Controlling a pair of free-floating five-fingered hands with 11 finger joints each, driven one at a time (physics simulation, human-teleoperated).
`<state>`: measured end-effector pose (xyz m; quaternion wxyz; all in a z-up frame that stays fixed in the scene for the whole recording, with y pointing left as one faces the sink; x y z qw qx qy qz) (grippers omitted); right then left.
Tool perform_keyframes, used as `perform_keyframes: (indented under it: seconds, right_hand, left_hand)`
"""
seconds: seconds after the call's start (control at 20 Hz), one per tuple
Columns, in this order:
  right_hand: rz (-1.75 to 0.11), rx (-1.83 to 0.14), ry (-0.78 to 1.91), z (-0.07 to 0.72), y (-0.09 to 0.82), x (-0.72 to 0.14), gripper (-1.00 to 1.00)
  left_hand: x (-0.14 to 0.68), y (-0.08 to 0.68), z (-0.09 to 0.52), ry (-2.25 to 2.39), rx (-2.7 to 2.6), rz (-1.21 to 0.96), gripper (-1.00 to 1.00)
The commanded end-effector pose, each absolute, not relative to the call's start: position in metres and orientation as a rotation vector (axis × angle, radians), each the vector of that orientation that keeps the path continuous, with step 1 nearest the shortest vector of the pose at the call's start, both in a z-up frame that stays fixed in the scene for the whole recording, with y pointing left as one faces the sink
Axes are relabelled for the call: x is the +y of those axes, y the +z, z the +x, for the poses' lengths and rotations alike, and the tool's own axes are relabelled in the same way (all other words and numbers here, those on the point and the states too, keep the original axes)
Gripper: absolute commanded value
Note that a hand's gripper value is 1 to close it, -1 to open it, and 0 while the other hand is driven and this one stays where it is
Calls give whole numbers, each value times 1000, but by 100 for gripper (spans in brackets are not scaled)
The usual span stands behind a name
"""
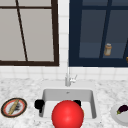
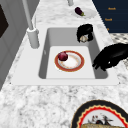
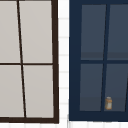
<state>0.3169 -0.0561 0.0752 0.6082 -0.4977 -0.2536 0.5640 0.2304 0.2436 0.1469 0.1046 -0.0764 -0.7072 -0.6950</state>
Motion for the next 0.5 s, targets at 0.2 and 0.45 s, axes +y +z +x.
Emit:
perform_keyframes:
  seconds: [0.2,0.45]
  right_hand:
    - [-1122,-800,1405,318,27,-54,100]
    - [-1130,-887,1429,322,1,-54,100]
  left_hand:
    - [244,147,230,-2049,-2085,-225,0]
    - [244,147,230,-2049,-2085,-225,0]
